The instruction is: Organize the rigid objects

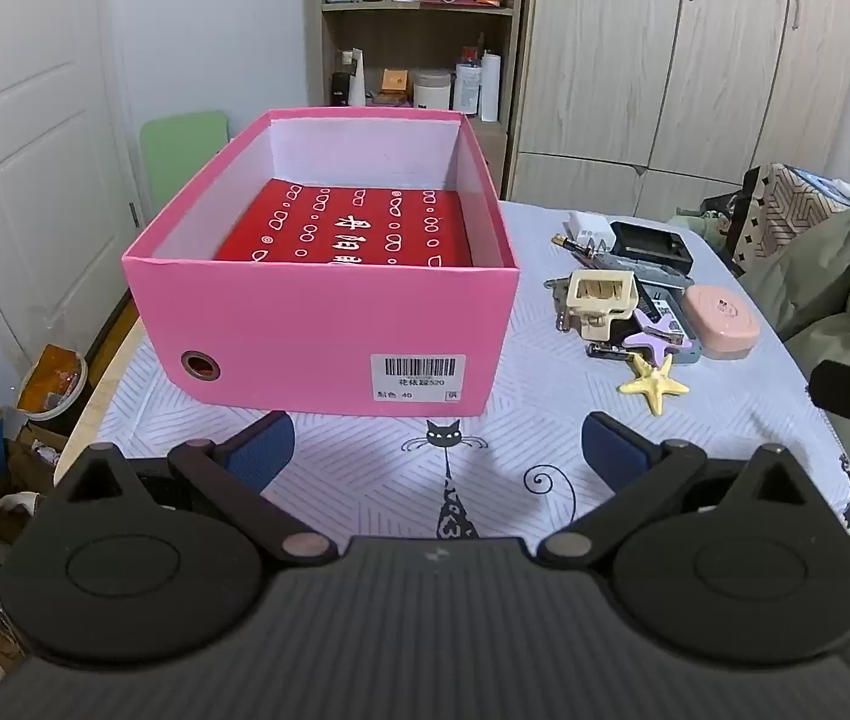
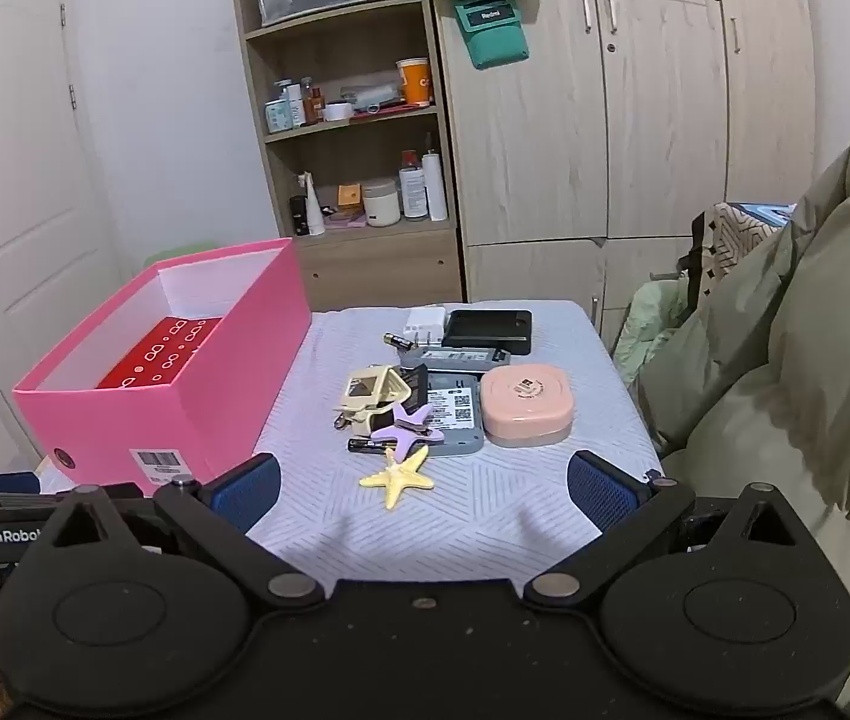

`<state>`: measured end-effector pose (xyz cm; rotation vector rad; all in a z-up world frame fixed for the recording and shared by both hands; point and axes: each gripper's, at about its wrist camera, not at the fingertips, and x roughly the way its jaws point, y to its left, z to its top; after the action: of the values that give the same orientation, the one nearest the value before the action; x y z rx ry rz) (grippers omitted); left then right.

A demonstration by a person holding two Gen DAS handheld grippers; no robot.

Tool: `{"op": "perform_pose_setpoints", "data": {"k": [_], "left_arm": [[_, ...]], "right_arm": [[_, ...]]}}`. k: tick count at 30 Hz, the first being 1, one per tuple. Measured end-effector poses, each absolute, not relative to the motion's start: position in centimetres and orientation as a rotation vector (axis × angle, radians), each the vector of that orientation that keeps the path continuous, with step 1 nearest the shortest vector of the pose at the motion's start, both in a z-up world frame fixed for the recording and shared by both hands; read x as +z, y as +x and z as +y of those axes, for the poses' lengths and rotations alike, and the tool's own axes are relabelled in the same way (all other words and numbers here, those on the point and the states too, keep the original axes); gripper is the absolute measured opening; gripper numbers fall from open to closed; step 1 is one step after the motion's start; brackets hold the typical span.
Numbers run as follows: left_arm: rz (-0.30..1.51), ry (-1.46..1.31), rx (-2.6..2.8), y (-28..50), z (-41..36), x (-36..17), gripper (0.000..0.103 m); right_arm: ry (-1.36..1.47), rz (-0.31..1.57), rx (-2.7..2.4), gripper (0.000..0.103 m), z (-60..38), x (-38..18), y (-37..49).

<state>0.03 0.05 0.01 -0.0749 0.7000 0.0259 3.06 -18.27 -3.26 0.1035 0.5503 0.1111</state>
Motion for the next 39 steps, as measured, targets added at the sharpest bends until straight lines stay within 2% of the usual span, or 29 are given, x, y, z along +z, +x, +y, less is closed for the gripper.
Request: {"op": "perform_pose_setpoints", "data": {"k": [39], "left_arm": [[0.719, -0.03, 0.044, 0.8, -0.7, -0.7, 0.103]], "right_arm": [[0.103, 0.559, 0.084, 0.103, -18.9, -4.5, 3.5]]}}
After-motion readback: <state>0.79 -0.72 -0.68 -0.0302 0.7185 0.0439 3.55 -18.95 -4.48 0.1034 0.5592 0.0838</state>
